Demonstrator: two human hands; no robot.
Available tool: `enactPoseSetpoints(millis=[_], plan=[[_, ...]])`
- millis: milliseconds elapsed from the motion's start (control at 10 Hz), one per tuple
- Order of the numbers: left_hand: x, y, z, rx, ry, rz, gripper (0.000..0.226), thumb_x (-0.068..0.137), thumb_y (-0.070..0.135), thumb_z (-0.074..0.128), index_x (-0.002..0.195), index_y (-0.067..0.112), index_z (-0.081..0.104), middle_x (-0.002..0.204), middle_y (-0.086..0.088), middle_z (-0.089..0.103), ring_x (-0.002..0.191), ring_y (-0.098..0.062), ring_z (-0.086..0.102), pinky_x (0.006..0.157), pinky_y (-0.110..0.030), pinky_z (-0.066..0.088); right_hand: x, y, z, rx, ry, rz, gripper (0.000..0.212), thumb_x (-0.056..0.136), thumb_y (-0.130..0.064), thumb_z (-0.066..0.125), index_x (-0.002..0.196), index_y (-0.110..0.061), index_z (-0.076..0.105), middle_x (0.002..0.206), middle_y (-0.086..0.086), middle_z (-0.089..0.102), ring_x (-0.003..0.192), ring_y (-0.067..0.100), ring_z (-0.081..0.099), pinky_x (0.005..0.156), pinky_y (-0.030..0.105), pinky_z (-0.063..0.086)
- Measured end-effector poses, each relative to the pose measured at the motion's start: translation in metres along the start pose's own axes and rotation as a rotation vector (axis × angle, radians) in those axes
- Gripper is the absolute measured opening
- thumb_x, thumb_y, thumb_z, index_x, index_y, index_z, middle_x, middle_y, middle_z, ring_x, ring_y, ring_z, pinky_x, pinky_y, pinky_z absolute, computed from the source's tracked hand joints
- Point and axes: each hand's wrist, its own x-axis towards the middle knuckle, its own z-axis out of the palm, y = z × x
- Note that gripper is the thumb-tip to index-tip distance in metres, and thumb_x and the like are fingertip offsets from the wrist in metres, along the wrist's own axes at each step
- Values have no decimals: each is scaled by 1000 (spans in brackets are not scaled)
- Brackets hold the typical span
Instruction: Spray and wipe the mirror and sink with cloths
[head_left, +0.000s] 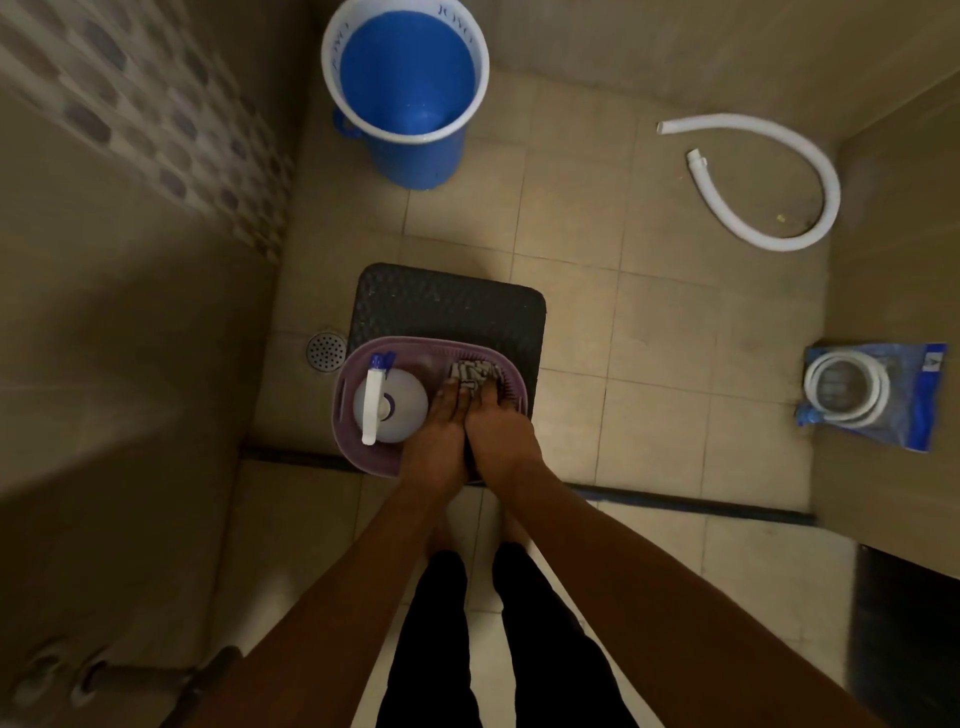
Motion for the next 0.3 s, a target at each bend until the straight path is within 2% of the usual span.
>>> enactPoseSetpoints(millis=[100,200,300], plan=[[-2,1,0,-77,41,30,62,99,15,47,155,7,21,164,-13,13,152,-29,12,123,-42,16,3,0,3,-18,30,-8,69,106,-47,25,158,-13,-3,150,24,39,124,38,55,101,45,50],[-2,2,-3,22,1,-1,76,99,33,43,156,6,1,165,-18,-3,152,-34,-2,123,-46,9,-5,-2,-6,161,-24,67,64,105,-52,19,158,-19,6,149,18,42,123,34,56,97,41,52],[-6,5,-3,35,-16,19,83,98,43,41,155,4,-5,164,-20,-6,151,-36,-7,123,-48,5,-22,-4,-9,347,9,104,62,103,-57,20,156,-24,20,146,15,48,121,32,57,99,43,53]])
